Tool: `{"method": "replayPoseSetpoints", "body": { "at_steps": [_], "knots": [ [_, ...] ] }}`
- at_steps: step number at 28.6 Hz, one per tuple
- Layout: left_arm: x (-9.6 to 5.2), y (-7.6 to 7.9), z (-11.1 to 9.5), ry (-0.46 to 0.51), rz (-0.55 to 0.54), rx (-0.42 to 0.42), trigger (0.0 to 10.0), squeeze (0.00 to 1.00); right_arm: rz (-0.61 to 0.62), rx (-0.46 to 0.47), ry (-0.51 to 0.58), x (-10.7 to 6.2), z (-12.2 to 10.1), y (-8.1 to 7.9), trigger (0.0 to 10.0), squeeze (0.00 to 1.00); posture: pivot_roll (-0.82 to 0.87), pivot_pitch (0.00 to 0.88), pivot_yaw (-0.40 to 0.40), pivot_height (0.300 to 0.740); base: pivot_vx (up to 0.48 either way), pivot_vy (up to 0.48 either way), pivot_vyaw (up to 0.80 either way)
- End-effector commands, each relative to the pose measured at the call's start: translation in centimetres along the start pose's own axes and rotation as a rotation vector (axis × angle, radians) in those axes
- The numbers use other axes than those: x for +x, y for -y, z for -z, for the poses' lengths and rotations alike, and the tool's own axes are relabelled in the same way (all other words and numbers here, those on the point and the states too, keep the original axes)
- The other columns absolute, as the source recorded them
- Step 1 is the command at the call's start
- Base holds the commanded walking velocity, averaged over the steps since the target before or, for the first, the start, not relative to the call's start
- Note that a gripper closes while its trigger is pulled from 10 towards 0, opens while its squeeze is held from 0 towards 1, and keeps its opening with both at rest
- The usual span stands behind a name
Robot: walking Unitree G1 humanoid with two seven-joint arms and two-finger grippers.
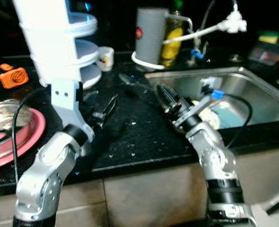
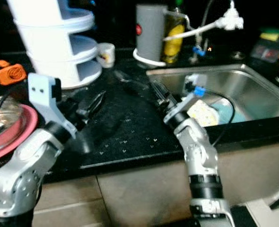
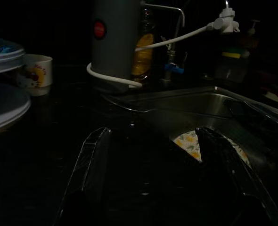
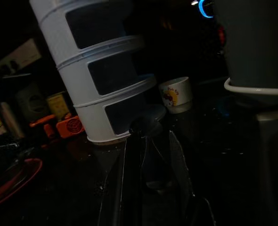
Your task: Kitchen organization
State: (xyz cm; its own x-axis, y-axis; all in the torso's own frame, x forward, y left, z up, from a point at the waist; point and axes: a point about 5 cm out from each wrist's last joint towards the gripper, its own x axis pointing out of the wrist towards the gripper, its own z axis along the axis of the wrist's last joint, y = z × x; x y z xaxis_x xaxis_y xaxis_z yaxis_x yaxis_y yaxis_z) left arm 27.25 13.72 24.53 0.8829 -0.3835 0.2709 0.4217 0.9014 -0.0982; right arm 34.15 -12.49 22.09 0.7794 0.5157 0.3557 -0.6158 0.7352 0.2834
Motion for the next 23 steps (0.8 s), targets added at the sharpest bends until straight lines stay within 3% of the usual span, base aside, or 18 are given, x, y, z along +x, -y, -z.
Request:
{"method": "replayPoseSetpoints", "body": {
  "at_steps": [1, 13, 23],
  "knots": [
    [0.1, 0.1, 0.1, -0.002, 0.001, 0.000, 10.0, 0.00, -0.002, -0.019, 0.019, 0.0, -0.5, 0.0, 10.0, 0.00, 0.05, 0.000, -0.031, 0.740, 0.000, -0.446, 0.00],
    [0.1, 0.1, 0.2, 0.002, -0.012, 0.007, 10.0, 0.00, -0.023, -0.096, -0.040, 0.5, 0.3, -0.5, 10.0, 0.00, 0.06, 0.000, -0.041, 0.740, 0.000, -0.436, 0.00],
    [0.2, -0.7, 0.2, 0.013, -0.078, 0.012, 10.0, 0.00, -0.021, -0.162, -0.080, 0.6, 0.7, -0.7, 10.0, 0.00, 0.05, 0.000, -0.034, 0.740, 0.000, 0.000, 0.00]
  ]
}}
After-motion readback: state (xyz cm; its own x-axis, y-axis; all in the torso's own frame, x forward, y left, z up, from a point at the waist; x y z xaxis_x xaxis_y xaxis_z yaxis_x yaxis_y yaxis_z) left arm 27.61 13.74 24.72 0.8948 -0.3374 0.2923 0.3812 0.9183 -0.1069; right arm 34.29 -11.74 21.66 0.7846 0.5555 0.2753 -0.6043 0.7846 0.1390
